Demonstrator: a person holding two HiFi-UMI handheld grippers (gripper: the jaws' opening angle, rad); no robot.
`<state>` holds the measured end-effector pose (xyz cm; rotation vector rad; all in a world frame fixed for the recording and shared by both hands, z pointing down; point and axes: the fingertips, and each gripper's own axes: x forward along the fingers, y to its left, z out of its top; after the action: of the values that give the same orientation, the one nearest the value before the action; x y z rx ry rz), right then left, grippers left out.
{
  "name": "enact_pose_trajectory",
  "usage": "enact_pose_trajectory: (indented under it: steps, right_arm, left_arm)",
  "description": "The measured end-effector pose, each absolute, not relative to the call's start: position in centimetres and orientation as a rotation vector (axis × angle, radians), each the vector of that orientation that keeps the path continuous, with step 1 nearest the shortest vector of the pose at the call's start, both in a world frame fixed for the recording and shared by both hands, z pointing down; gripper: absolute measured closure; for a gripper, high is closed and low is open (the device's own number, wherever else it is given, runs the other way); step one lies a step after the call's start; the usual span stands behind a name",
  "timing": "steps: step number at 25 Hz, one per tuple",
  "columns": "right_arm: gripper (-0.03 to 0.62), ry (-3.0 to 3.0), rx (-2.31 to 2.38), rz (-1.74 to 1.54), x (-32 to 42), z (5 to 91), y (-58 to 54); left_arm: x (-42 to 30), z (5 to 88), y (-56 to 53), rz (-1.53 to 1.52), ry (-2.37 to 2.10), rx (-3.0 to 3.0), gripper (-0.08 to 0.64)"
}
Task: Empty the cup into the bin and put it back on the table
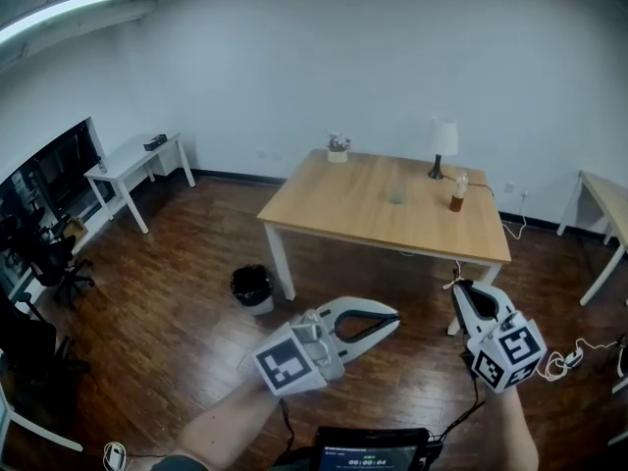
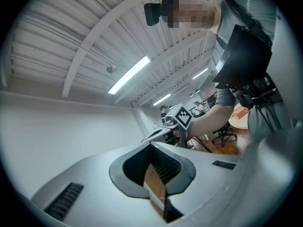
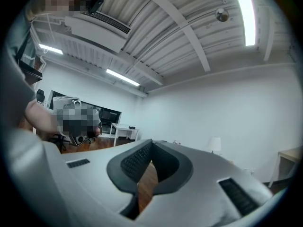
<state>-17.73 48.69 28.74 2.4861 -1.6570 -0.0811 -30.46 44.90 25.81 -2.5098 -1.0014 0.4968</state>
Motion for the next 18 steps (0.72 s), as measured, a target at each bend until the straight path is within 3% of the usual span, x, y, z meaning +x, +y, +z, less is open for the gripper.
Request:
enact_pose_trajectory:
  steps: [18]
  right_arm:
    - [0.589, -1.602, 2.506, -0.021, -12.2, 29.7, 37.4]
  left_arm:
    - [-24.9, 26.6, 33.5, 0.531, -1.07, -2.509, 0.566]
